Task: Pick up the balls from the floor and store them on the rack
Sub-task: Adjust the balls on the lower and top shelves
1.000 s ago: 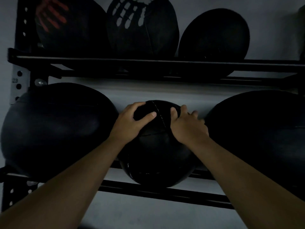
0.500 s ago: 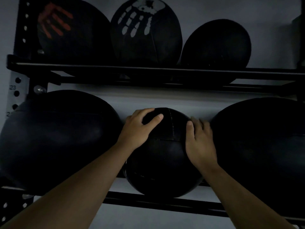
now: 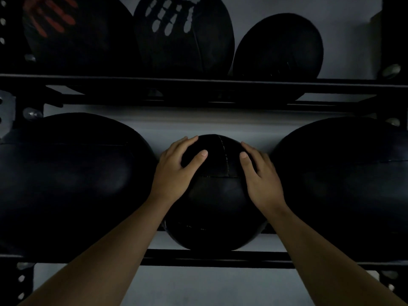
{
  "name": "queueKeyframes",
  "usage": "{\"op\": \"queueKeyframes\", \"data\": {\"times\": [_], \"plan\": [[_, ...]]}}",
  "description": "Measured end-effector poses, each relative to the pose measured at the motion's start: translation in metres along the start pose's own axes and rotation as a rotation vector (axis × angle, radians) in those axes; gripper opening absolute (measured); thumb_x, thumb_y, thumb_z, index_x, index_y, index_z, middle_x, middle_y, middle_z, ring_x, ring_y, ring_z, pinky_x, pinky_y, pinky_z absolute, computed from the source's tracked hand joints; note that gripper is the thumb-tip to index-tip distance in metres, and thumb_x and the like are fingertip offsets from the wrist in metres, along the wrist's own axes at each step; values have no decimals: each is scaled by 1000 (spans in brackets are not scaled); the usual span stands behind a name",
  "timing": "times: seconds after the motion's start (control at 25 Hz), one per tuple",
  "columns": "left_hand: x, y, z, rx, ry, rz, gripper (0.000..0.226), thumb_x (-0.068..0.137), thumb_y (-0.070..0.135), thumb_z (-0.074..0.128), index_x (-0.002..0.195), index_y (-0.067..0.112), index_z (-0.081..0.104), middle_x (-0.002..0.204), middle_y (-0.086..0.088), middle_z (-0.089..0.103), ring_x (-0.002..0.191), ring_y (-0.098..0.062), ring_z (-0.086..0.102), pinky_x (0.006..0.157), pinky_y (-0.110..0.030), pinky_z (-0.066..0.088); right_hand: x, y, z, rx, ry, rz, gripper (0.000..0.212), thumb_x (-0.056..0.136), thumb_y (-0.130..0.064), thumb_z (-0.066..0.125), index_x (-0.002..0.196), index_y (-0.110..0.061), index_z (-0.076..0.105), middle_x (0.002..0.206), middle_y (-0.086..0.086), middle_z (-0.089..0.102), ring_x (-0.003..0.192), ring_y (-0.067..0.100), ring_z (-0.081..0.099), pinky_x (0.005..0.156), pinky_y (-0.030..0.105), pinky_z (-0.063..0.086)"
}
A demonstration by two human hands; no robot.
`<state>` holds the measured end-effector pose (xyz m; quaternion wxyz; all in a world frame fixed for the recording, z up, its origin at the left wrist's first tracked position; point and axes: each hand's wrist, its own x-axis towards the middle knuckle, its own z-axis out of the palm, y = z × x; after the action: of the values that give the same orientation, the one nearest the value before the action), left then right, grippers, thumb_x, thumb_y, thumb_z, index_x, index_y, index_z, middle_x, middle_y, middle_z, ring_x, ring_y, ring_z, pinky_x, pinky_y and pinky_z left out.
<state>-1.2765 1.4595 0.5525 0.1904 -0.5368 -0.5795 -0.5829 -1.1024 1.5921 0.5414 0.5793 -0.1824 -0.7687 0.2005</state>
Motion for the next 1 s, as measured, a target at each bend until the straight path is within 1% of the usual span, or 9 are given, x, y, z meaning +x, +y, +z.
{"op": "queueKeyframes", "data": {"times": [0.12, 0.24, 0.4, 0.44, 0.52, 0.6, 0.72, 0.84, 1.0], "plan": [[2, -1, -1, 26, -12, 1, 66, 89, 79, 45, 149, 52, 50, 162, 20, 46, 154, -9, 35, 123, -36, 31, 0, 1, 1, -6, 19, -3, 58, 96, -71, 29, 147, -49, 46, 151, -8, 50, 143, 15, 43, 113, 35, 34], [2, 4, -4, 99, -59, -17, 67, 93, 78, 40, 153, 49, 44, 166, 16, 41, 157, -14, 31, 128, -47, 29, 1, -1, 1, -17, 13, -3, 55, 97, -69, 29, 146, -50, 45, 149, -6, 50, 142, 18, 43, 112, 35, 33], [-2, 24, -20, 267, -222, -120, 67, 100, 75, 32, 163, 51, 26, 179, 11, 17, 166, -20, 12, 132, -55, 15, 2, -9, -6, -60, -89, 11, 49, 105, -55, 32, 152, -43, 42, 157, 4, 43, 146, 29, 37, 119, 43, 28], [-3, 29, -27, 336, -264, -126, 69, 101, 75, 31, 164, 49, 25, 179, 10, 16, 166, -20, 13, 132, -54, 14, 2, -14, -9, -92, -110, 29, 50, 106, -53, 32, 154, -41, 41, 158, 7, 42, 147, 33, 36, 121, 47, 27], [-1, 35, -50, 466, -280, -92, 64, 104, 69, 35, 162, 43, 36, 174, 7, 33, 161, -20, 28, 130, -48, 17, 2, -30, -13, -160, -114, 51, 51, 106, -49, 34, 155, -36, 40, 160, 10, 41, 147, 37, 33, 123, 53, 25], [2, 35, -80, 546, -203, -46, 49, 106, 56, 45, 149, 35, 57, 160, 8, 53, 150, -21, 44, 121, -39, 23, 2, -55, -9, -239, -99, -36, 51, 105, -46, 38, 155, -31, 41, 158, 10, 44, 147, 34, 34, 123, 50, 24], [5, 25, -141, 676, -52, 6, 35, 104, 42, 56, 134, 30, 70, 150, 6, 61, 142, -23, 49, 115, -35, 24, 2, -113, 25, -200, -132, -154, 51, 104, -46, 41, 152, -28, 45, 156, 9, 47, 147, 29, 35, 123, 43, 24], [7, 2, -210, 742, 65, -62, 42, 103, 50, 54, 140, 34, 65, 158, 5, 52, 151, -24, 38, 125, -47, 18, -4, -172, 82, -130, -203, -192, 51, 104, -50, 42, 151, -30, 48, 155, 6, 47, 147, 26, 36, 123, 43, 25], [-4, -44, -299, 459, 205, -300, 64, 97, 68, 50, 153, 37, 51, 165, -4, 44, 153, -36, 38, 125, -60, 28, -11, -235, 167, -151, -281, -177, 62, 99, -66, 35, 153, -38, 39, 162, 5, 37, 150, 31, 31, 122, 53, 26]]}}
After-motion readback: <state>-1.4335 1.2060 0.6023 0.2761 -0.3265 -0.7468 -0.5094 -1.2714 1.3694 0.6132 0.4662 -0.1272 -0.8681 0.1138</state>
